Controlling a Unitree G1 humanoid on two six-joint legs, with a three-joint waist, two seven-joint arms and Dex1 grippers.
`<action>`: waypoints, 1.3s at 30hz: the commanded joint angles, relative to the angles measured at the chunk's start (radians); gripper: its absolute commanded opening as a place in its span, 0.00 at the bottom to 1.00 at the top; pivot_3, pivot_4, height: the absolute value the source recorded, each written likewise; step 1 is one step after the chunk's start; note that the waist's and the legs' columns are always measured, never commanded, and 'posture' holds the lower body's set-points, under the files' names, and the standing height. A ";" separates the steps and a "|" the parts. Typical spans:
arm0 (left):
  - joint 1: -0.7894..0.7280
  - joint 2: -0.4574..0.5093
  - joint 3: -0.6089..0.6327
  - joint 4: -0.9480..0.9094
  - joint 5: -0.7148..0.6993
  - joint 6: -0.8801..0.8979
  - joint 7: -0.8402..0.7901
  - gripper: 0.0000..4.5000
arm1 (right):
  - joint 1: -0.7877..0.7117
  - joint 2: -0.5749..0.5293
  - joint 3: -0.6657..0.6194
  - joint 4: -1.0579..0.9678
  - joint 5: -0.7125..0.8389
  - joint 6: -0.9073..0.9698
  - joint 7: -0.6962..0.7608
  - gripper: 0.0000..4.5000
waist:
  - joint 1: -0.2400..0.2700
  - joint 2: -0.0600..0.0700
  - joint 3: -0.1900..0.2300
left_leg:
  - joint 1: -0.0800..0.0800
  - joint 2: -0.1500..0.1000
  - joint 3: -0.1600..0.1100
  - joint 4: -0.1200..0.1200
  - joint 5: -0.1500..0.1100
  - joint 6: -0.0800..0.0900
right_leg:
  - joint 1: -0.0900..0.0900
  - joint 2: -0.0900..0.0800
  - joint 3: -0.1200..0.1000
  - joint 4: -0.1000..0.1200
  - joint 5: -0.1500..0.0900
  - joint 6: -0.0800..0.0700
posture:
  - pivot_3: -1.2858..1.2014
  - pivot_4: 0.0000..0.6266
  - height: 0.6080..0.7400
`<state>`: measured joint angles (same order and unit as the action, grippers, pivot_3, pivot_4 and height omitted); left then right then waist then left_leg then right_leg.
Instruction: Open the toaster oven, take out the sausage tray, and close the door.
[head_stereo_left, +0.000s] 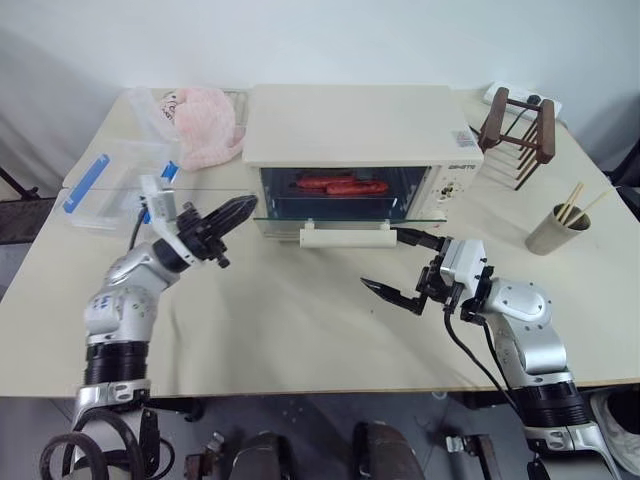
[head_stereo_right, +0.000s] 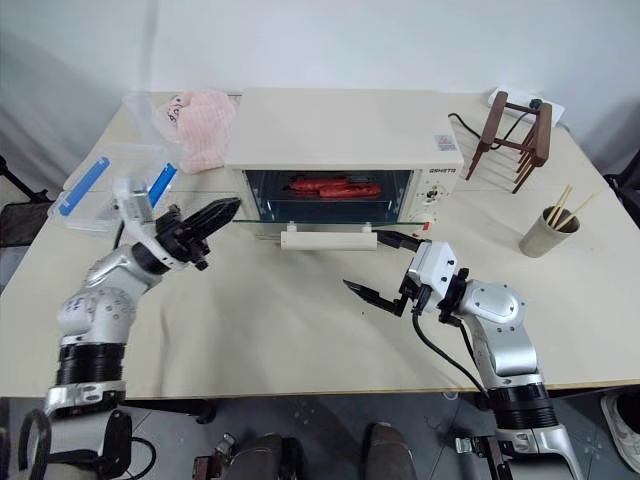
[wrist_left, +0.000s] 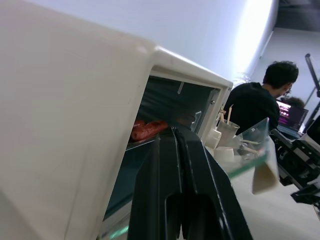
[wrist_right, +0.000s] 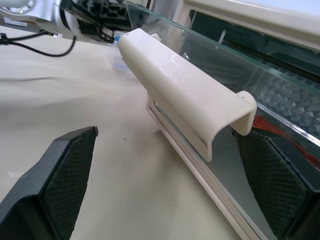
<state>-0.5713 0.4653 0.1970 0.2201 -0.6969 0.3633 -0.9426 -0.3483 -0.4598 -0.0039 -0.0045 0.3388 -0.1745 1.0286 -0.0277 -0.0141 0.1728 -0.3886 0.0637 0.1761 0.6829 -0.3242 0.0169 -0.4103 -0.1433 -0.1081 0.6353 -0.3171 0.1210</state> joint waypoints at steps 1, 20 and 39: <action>-0.031 -0.016 -0.030 0.024 0.035 -0.035 -0.053 0.00 | 0.014 -0.023 -0.021 -0.056 0.006 -0.018 -0.013 1.00 | 0.000 0.000 0.000 | 0.000 0.000 0.000 0.000 0.000 0.000 | 0.000 0.000 0.000 0.000 0.000 0.000 | 0.52 0.24 1.00; 0.076 0.005 -0.165 0.017 0.209 -0.123 -0.215 0.00 | 0.461 -0.239 -0.413 -0.282 0.074 0.130 -0.167 1.00 | 0.013 -0.001 0.000 | 0.002 0.000 0.000 0.001 0.000 0.000 | 0.003 0.001 0.002 -0.006 0.000 0.001 | 0.52 0.24 1.00; 0.344 0.011 0.026 -0.250 0.132 -0.140 -0.021 0.38 | -0.166 -0.058 0.199 -0.134 -0.471 0.144 -0.435 1.00 | -0.002 -0.001 0.001 | -0.001 0.001 -0.001 0.002 0.001 0.000 | 0.000 -0.002 0.000 0.001 0.000 0.000 | 0.52 0.24 1.00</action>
<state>-0.2425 0.4678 0.1804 0.0300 -0.5264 0.2200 -0.9876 -0.4847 -0.5293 0.1752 -0.1589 -0.0621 0.0195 0.6420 -0.0300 -0.0147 0.1734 -0.3892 0.0644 0.1752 0.6844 -0.3236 0.0169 -0.4102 -0.1453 -0.1077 0.6359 -0.3170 0.1211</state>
